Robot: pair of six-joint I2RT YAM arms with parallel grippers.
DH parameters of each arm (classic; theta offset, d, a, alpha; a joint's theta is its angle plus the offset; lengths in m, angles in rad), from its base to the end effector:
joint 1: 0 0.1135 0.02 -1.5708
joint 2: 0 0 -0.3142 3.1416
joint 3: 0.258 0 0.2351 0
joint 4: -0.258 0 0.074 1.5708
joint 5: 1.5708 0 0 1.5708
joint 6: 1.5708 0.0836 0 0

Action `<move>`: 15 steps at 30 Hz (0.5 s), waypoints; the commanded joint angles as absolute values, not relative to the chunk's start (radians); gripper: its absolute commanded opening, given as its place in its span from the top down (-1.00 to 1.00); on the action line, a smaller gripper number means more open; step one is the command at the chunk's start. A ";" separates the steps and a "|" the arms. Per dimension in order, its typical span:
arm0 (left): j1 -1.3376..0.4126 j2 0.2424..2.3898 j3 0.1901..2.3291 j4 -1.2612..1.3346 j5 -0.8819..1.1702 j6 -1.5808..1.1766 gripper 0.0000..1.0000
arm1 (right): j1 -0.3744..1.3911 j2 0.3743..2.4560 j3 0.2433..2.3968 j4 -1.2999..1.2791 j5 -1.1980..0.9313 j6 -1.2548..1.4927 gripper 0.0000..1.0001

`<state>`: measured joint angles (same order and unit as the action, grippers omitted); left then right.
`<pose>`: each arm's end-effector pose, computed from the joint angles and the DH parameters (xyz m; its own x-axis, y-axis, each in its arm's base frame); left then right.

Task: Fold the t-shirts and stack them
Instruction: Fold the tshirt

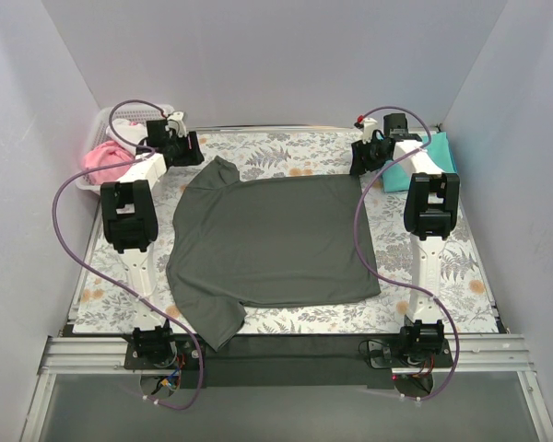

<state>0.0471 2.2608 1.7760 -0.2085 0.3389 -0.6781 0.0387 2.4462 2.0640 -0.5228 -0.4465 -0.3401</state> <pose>0.5673 -0.0011 0.2053 -0.6295 -0.6220 -0.4657 -0.2361 0.7242 -0.6480 0.5850 0.0588 0.1682 -0.6403 -0.3259 -0.6956 -0.5463 0.8298 0.1141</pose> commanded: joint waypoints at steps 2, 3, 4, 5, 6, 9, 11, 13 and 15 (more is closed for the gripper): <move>0.038 2.226 1.747 -0.276 0.305 -0.617 -0.03 | 0.038 2.428 2.036 -0.512 -0.476 -0.345 0.20; 0.038 2.232 1.749 -0.284 0.305 -0.614 -0.02 | 0.038 2.427 2.030 -0.512 -0.477 -0.350 0.21; 0.038 2.241 1.746 -0.293 0.319 -0.608 0.00 | 0.038 2.422 2.017 -0.511 -0.482 -0.353 0.25; 0.038 2.244 1.744 -0.299 0.330 -0.604 0.02 | 0.038 2.422 2.014 -0.511 -0.485 -0.356 0.31; 0.038 2.250 1.746 -0.304 0.337 -0.603 0.07 | 0.038 2.424 2.011 -0.514 -0.491 -0.357 0.36; 0.037 2.255 1.733 -0.316 0.363 -0.600 0.13 | 0.040 2.428 2.013 -0.520 -0.500 -0.360 0.46; 0.035 2.252 1.718 -0.319 0.373 -0.597 0.16 | 0.040 2.430 2.016 -0.522 -0.508 -0.364 0.50; 0.029 2.255 1.710 -0.319 0.362 -0.591 0.17 | 0.041 2.433 2.022 -0.522 -0.512 -0.365 0.53; 0.026 2.266 1.715 -0.328 0.353 -0.585 0.17 | 0.044 2.436 2.026 -0.523 -0.517 -0.365 0.60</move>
